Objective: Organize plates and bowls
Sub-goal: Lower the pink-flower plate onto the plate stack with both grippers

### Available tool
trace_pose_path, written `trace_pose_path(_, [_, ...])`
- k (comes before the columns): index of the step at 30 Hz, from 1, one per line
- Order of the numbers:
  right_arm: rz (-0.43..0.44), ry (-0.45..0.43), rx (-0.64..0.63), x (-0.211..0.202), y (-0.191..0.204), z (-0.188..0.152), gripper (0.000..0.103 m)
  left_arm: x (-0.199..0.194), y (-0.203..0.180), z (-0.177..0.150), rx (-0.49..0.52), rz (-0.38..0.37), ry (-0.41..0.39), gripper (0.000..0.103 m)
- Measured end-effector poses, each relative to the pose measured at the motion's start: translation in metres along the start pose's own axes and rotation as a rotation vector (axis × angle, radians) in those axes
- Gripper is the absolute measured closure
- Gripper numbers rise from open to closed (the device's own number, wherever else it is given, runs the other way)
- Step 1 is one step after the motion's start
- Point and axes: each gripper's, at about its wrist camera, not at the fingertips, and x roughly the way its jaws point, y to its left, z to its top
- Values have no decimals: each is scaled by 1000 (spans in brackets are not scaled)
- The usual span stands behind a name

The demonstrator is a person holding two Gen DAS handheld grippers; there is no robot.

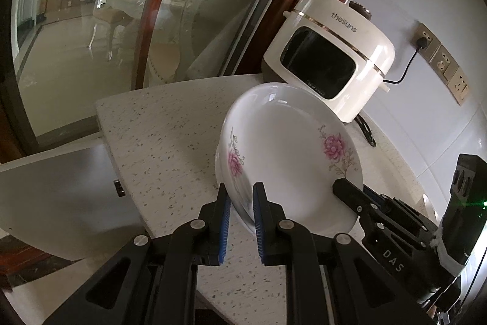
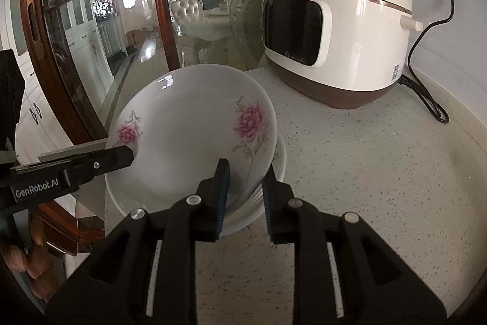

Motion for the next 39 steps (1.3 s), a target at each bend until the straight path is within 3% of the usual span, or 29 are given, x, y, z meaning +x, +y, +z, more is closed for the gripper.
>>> trace_pose_path(21, [-75, 35, 4, 5, 2, -3, 72, 11, -8, 3, 30, -7, 0, 87])
trace_pose_path(27, [-26, 66, 54, 10, -3, -2, 70, 10, -7, 6, 15, -6, 3, 87])
trace_pose_path(31, [12, 93, 65, 13, 0, -3, 49, 8, -9, 9, 16, 5, -6, 87])
trace_pose_path(34, [16, 97, 63, 14, 4, -2, 45, 6, -8, 11, 11, 6, -13, 87])
trace_pose_path(39, [116, 130, 172, 21, -10, -4, 37, 7, -6, 11, 9, 12, -11, 87])
